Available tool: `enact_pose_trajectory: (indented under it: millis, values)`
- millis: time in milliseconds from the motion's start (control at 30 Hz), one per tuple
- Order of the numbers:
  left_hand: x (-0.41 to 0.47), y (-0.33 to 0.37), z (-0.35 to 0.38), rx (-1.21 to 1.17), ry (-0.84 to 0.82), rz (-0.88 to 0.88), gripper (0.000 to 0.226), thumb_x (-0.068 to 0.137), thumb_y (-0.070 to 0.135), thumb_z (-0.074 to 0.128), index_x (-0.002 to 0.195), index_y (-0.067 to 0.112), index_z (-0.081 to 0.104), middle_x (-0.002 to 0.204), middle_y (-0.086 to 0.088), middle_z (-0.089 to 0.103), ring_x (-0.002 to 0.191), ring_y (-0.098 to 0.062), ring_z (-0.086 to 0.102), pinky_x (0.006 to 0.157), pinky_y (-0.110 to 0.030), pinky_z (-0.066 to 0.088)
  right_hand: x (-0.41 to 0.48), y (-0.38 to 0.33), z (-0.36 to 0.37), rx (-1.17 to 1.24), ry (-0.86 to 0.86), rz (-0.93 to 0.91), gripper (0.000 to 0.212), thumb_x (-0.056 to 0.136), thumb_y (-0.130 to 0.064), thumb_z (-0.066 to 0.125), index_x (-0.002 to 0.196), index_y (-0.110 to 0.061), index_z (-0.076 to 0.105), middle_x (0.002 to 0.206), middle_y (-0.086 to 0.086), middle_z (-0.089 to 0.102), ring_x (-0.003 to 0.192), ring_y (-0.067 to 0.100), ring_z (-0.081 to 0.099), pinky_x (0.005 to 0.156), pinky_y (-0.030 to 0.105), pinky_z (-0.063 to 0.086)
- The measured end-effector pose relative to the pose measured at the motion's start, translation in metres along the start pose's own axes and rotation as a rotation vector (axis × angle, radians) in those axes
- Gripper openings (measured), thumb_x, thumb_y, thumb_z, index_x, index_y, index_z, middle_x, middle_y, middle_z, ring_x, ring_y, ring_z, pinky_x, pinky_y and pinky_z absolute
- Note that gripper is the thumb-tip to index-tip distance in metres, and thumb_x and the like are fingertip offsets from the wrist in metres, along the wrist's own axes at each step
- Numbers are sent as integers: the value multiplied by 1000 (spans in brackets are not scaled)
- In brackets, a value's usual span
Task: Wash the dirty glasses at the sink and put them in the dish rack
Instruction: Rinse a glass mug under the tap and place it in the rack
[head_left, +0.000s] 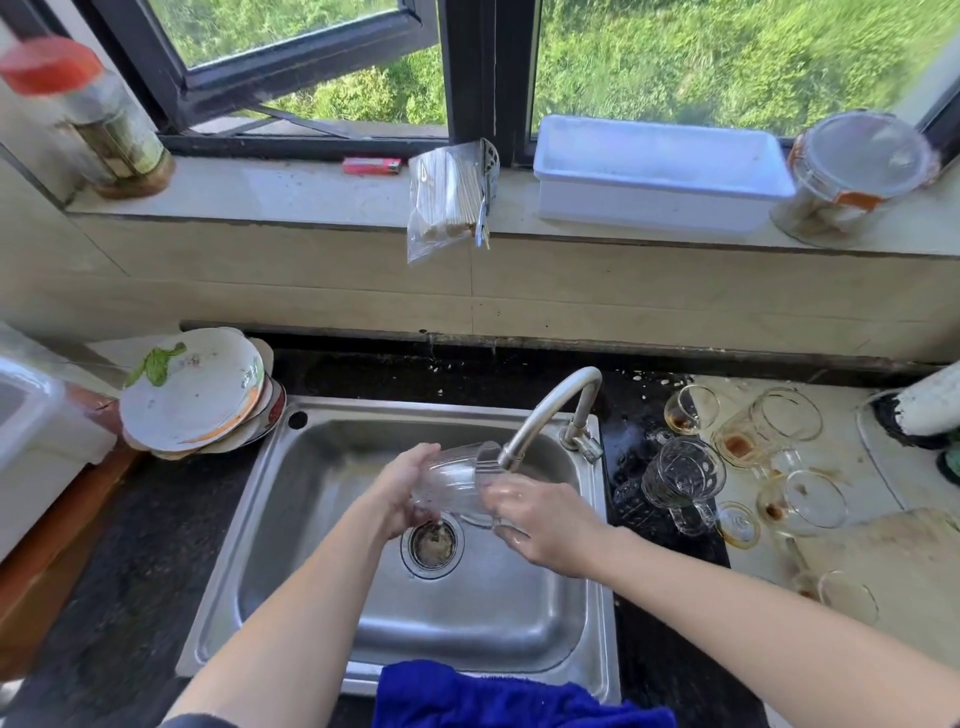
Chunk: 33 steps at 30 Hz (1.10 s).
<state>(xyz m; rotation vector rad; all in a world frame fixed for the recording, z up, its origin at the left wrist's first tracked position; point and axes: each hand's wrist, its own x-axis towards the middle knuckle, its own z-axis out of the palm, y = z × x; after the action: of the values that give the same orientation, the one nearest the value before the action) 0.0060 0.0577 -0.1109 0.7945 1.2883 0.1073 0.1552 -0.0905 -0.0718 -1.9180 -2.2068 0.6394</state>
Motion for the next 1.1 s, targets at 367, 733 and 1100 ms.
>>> enact_pose_trajectory:
  millis: [367, 733, 1100]
  values:
    - [-20, 9, 0, 437, -64, -246, 42, 88, 49, 46, 65, 14, 56, 46, 1, 50, 28, -10, 42, 31, -11, 27, 0, -7, 6, -133, -26, -183, 41, 82, -37, 64, 116, -13, 65, 126, 4, 62, 122, 22, 53, 89, 40, 54]
    - [-5, -14, 7, -301, -186, -23, 51, 92, 39, 54, 129, 5, 55, 110, -14, 66, 62, -24, 65, 53, -29, 52, 24, -31, 6, 494, 207, 312, 20, 88, -38, 63, 94, -24, 76, 91, -4, 74, 88, 16, 65, 75, 31, 49]
    - [-24, -3, -8, 50, -214, -257, 44, 85, 36, 50, 53, 10, 64, 57, -7, 60, 45, -19, 50, 45, -21, 35, -6, -6, 10, 84, 207, -116, 23, 85, -27, 68, 105, -18, 73, 111, -5, 71, 113, 13, 60, 88, 30, 52]
